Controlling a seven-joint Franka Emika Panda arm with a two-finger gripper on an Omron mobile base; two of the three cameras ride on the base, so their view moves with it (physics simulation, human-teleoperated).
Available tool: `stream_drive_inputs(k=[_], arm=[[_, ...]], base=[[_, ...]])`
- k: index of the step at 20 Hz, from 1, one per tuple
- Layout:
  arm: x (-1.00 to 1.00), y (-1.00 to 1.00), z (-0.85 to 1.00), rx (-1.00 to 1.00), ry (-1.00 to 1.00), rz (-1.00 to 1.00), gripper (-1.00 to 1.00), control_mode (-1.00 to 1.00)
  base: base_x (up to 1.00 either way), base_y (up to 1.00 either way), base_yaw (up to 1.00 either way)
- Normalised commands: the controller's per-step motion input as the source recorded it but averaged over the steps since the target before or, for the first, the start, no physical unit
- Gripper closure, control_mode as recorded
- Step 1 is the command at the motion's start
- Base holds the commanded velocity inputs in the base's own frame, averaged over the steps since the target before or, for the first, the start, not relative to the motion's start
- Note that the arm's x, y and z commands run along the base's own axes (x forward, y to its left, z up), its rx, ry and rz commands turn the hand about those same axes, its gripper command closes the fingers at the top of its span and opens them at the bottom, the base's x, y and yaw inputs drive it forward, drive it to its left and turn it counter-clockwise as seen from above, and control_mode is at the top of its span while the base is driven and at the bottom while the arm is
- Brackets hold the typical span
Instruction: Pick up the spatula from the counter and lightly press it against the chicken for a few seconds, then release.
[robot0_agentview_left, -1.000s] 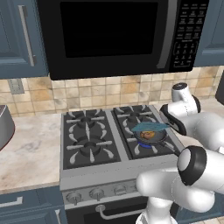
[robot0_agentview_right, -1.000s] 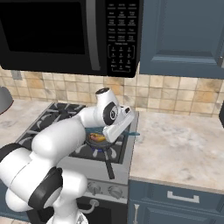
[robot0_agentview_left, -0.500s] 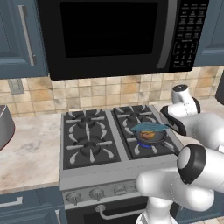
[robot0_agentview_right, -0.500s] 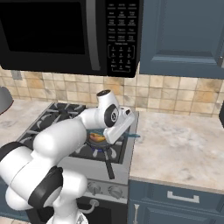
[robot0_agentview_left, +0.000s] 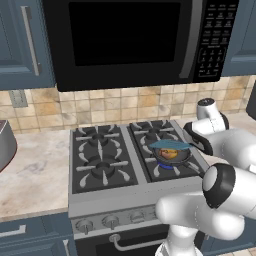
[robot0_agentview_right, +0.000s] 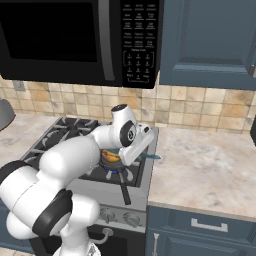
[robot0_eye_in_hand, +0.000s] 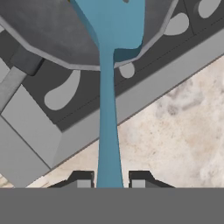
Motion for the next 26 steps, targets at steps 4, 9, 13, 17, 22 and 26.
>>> stream_drive_inputs(k=[4,9,13,17,22,26], arm=[[0.0,0.0,-0.13,0.0,0.01,0.0,1.0,-1.0],[-0.01,0.0,-0.1,0.0,0.01,0.0,1.0,-1.0],[-0.04,0.0,-0.12,0.0,0.03,0.0,1.0,-1.0],[-0.09,0.0,-0.1,0.0,0.04,0.0,1.0,-1.0],[-0.11,0.0,-0.12,0.0,0.05,0.0,1.0,-1.0],[-0.15,0.0,-0.09,0.0,0.04,0.0,1.0,-1.0]], base=[[0.0,0.0,0.0],[0.0,0.0,0.0],[0.0,0.0,0.0],[0.0,0.0,0.0],[0.0,0.0,0.0],[0.0,0.0,0.0]])
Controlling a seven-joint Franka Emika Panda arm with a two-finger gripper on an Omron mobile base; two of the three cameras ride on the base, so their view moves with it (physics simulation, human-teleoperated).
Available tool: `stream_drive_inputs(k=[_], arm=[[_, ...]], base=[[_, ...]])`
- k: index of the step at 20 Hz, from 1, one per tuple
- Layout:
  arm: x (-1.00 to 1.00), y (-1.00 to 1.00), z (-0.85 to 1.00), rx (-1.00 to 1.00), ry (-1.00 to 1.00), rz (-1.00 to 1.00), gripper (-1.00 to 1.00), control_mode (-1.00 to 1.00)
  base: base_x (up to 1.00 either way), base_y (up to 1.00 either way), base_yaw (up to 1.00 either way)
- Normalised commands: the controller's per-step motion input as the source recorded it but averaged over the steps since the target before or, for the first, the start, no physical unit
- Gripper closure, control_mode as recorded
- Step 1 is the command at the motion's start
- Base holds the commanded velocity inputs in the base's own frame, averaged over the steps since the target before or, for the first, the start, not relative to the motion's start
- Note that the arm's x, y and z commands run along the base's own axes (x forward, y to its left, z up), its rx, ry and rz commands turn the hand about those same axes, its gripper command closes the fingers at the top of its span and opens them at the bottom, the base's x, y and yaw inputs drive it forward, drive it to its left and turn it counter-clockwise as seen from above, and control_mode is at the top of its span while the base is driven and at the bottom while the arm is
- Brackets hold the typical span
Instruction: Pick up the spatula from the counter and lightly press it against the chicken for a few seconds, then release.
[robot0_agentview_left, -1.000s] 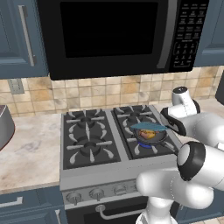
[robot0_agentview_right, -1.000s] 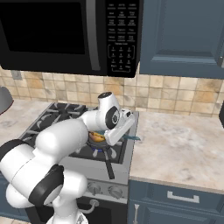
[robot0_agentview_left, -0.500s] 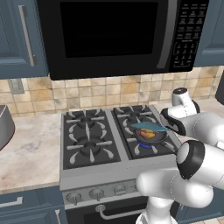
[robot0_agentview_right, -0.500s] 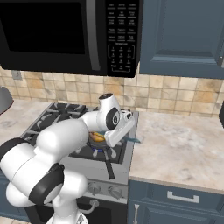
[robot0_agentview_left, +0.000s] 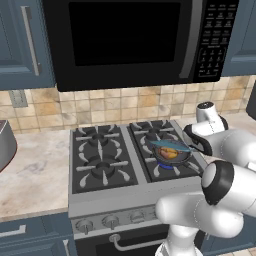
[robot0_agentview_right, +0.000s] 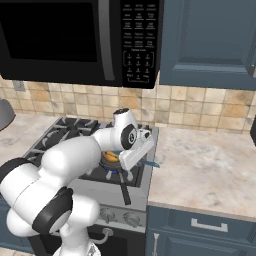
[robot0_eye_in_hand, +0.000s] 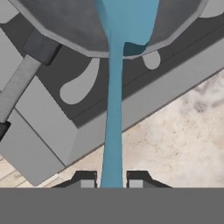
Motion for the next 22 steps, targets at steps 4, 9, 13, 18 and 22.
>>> stream_drive_inputs(k=[4,9,13,18,22], arm=[[-0.12,0.0,-0.03,0.0,0.02,0.0,1.0,-1.0],[-0.04,0.0,-0.04,0.0,0.04,0.0,1.0,-1.0],[0.0,0.02,-0.07,0.0,0.06,0.0,1.0,-1.0],[0.0,0.03,-0.09,0.0,0.07,0.0,1.0,-1.0],[0.0,0.02,-0.07,0.0,0.05,0.0,1.0,-1.0]], base=[[0.0,0.0,0.0],[0.0,0.0,0.0],[0.0,0.0,0.0],[0.0,0.0,0.0],[0.0,0.0,0.0]])
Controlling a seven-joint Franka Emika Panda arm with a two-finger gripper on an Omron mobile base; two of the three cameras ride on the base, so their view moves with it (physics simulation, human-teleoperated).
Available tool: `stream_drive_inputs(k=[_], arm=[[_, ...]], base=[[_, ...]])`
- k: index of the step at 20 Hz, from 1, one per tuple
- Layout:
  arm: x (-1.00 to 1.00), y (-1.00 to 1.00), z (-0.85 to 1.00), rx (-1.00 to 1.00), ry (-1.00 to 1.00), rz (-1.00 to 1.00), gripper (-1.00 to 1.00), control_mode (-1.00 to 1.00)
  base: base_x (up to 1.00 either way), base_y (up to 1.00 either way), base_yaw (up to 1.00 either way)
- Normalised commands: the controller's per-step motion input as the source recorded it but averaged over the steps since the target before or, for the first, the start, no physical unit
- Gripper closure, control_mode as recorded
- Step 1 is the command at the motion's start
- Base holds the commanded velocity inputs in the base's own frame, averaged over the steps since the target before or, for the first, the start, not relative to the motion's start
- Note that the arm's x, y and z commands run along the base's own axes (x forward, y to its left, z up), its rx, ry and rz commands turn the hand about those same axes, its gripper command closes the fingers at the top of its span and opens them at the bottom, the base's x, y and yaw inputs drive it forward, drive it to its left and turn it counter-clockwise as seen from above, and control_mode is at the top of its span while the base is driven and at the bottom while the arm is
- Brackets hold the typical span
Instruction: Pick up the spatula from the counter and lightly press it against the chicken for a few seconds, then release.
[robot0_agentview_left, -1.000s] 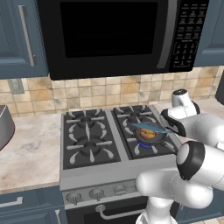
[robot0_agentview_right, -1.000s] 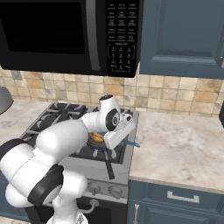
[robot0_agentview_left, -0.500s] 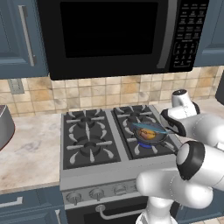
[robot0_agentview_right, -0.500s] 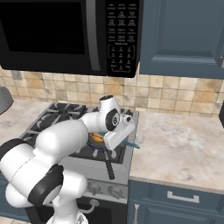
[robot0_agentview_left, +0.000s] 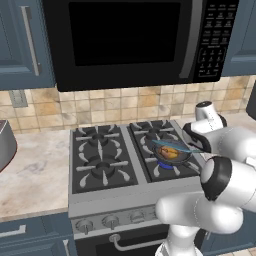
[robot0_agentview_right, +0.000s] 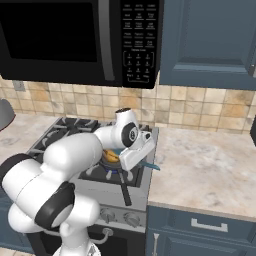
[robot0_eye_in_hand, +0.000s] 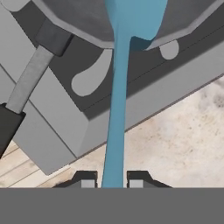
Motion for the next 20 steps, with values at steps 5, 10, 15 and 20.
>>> stream_drive_inputs(k=[5,10,15,20], arm=[[-0.03,0.01,-0.07,0.0,0.04,0.0,1.0,-1.0],[-0.03,0.0,-0.07,0.0,0.05,0.0,1.0,-1.0],[-0.04,0.0,-0.07,0.0,0.05,0.0,1.0,-1.0],[-0.04,0.01,-0.05,0.0,0.04,0.0,1.0,-1.0]], base=[[0.0,0.0,0.0],[0.0,0.0,0.0],[0.0,0.0,0.0],[0.0,0.0,0.0]])
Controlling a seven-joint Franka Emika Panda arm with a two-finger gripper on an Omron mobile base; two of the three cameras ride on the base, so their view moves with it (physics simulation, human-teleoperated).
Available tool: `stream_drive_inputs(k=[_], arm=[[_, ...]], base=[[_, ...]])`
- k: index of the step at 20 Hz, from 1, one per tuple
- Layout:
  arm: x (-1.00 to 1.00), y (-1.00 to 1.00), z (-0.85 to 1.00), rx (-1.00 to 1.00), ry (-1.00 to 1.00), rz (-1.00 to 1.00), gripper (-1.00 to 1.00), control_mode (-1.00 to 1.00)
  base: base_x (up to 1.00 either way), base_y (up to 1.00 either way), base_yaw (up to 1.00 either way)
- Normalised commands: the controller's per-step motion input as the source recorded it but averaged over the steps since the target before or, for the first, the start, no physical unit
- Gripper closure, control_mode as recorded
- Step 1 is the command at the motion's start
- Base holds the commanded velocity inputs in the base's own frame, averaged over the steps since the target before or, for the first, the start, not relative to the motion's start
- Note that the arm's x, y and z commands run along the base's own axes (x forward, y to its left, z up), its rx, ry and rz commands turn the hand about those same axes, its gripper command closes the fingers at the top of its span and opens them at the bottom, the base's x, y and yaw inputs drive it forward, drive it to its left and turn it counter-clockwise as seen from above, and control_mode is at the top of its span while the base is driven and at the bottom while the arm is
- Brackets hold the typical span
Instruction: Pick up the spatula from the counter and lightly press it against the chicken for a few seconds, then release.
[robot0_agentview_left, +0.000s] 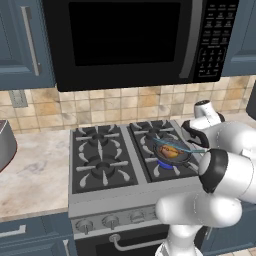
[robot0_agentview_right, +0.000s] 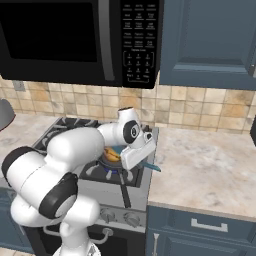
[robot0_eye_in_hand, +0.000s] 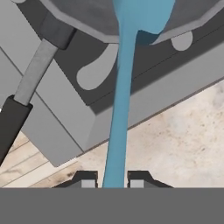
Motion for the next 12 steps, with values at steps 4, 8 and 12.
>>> stream_drive_inputs(k=[4,8,12], arm=[[-0.03,0.01,-0.03,0.0,0.04,0.0,1.0,-1.0],[-0.03,0.02,-0.01,0.0,0.03,0.0,1.0,-1.0],[-0.08,0.01,0.05,0.0,0.0,0.0,1.0,-1.0]], base=[[0.0,0.0,0.0],[0.0,0.0,0.0],[0.0,0.0,0.0]])
